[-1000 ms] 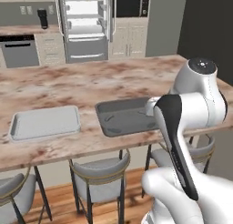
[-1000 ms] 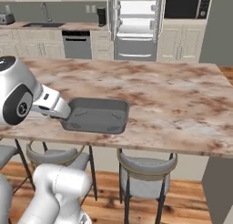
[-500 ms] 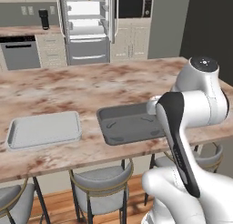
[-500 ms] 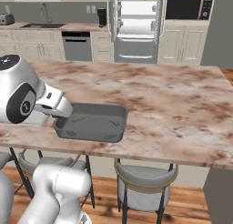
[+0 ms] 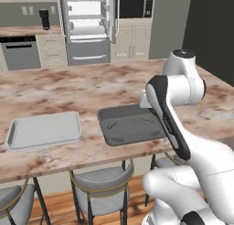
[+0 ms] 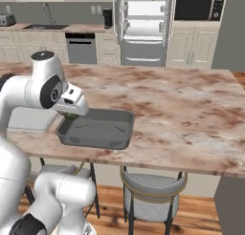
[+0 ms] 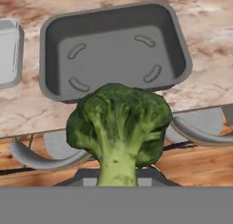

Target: Place the cold items (lemon and broccoli) from the fridge in one tupperware on the dining counter. Place the warm items (kebab skewer and hot dog) in the stove area in another tupperware.

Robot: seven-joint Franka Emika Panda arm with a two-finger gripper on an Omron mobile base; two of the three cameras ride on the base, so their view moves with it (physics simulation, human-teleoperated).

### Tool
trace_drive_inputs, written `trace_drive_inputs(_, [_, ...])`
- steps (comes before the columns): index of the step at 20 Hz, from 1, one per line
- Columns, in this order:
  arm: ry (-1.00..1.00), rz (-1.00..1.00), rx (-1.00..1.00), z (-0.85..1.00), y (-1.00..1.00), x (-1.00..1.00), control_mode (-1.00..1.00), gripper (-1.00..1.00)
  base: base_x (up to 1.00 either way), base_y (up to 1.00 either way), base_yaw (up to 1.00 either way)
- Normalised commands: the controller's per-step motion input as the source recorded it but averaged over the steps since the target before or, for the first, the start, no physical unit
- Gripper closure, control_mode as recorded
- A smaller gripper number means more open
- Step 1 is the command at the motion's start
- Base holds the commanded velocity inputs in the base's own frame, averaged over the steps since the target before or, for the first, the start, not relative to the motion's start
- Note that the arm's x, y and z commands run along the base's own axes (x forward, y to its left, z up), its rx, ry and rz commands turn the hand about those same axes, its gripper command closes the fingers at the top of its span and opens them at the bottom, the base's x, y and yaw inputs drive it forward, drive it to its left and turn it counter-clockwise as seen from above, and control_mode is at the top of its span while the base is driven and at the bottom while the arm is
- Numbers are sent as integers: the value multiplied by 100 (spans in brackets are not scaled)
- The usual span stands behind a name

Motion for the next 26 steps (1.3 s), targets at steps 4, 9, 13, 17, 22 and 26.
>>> trace_drive_inputs(4, [13, 14, 8, -45, -11, 85, -100, 100, 0, 0, 0])
trace_drive_inputs(9, [15, 8, 2, -44, -3, 66, -100, 100, 0, 0, 0])
trace_drive_inputs(13, [25, 0, 0, -41, -1, 47, -100, 100, 0, 0, 0])
trace_drive_inputs(17, [12, 3, 0, -35, -13, 47, -100, 100, 0, 0, 0])
trace_drive_inputs(22, [3, 1, 0, -27, -19, 47, -100, 100, 0, 0, 0])
trace_drive_inputs(26, [1, 0, 0, -29, -13, 40, -100, 100, 0, 0, 0])
